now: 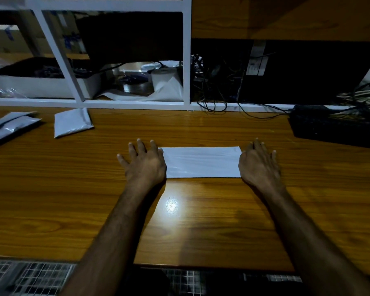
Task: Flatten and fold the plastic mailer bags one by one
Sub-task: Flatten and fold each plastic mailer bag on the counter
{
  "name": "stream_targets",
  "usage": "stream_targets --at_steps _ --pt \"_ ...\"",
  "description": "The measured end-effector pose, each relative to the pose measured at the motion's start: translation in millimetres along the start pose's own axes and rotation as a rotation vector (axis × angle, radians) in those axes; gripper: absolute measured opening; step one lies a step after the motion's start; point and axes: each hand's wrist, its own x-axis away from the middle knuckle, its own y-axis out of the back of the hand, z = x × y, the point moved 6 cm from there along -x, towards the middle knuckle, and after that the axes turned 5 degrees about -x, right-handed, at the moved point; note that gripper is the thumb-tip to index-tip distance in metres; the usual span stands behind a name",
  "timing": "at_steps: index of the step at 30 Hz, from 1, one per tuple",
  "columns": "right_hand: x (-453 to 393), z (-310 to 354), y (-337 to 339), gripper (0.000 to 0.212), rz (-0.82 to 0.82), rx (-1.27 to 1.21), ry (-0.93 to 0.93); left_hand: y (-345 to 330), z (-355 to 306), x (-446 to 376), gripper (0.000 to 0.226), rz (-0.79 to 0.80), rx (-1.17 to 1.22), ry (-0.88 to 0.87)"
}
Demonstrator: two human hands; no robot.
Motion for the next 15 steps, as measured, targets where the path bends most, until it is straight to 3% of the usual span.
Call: stream_targets --at_steps 7,12,15 --pt "-2.3 -13.8 4.5 0.051 -0.050 -0.032 -0.018 6.3 14.3 -4.5 0.056 -0.062 -0.034 -0.007" --pt "-6.5 -19.3 13.1 0.028 -0.165 -0.117 -0.023 14.3 18.7 -6.1 0.049 -0.132 0.003 0.035" --pt "0.9 -6.9 21.7 0.024 -0.264 -0.236 0.041 25.0 4.8 0.9 0.037 -0.242 -0.021 -0.035"
